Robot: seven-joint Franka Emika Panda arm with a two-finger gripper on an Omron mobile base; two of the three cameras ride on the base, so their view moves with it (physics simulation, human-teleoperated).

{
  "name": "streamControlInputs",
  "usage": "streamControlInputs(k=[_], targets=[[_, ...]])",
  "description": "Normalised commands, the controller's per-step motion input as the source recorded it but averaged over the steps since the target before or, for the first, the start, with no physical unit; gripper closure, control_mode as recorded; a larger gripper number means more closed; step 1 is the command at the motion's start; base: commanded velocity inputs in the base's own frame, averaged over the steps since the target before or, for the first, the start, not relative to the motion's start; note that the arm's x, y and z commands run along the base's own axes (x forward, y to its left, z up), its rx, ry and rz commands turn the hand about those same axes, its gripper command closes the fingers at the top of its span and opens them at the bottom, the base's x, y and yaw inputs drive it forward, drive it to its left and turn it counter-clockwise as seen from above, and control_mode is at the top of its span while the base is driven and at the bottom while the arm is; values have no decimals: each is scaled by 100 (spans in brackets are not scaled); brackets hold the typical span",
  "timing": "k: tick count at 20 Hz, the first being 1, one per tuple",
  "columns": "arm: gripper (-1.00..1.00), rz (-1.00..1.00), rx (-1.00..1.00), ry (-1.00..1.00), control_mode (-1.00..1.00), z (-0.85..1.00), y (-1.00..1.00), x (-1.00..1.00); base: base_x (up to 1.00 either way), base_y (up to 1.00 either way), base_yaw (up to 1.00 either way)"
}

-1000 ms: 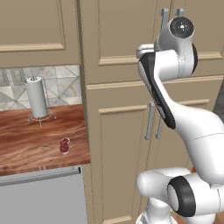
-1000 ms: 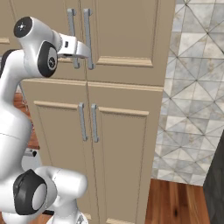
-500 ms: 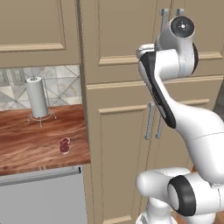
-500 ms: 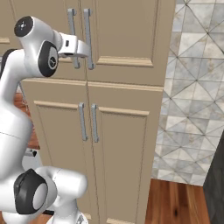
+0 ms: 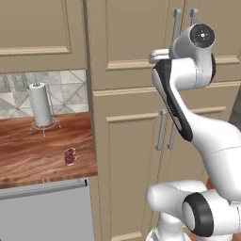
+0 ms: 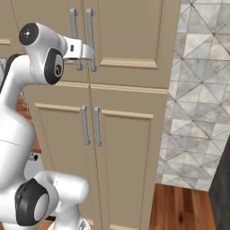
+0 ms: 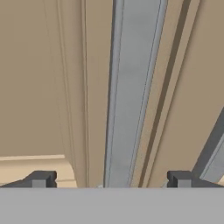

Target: Retrieve the tupperware from the cabinet, then place the raw meat into the tupperware to avoid contamination.

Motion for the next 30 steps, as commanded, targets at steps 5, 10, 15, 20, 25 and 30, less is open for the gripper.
streamControlInputs(k=[5, 10, 15, 20, 25, 30], targets=[[100, 2, 1, -8, -100, -29, 0, 31, 0, 0, 0], [100, 2, 1, -8, -100, -23, 0, 31, 0, 0, 0], [100, 2, 1, -6, -100, -13, 0, 24, 0, 0, 0], [100, 2, 0, -6, -100, -8, 0, 20, 0, 0, 0], [100, 0, 0, -2, -100, -4, 1, 6, 0, 0, 0], [100, -1, 0, 2, -100, 0, 11, -20, 0, 0, 0]])
